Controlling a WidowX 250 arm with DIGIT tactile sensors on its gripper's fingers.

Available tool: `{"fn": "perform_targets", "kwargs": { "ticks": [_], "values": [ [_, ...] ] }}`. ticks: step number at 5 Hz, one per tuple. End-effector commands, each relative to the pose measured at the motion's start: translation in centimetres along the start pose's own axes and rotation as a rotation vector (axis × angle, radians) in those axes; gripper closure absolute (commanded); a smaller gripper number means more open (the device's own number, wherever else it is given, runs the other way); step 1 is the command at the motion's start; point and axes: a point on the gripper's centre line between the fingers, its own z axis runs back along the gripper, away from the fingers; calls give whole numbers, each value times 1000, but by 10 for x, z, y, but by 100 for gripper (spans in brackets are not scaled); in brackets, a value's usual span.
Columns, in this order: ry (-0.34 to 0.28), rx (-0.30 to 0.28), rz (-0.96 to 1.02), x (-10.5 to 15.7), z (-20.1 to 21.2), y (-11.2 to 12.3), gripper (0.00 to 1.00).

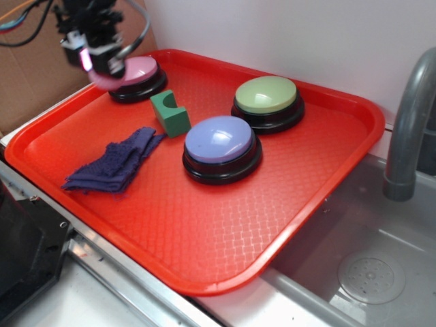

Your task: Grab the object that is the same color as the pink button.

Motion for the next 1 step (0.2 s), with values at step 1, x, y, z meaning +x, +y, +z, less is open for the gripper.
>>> {"fn": "perform_targets", "kwargs": {
  "ticks": [1],
  "values": [
    [-50,29,-146,-12,10,4,100]
  ]
}}
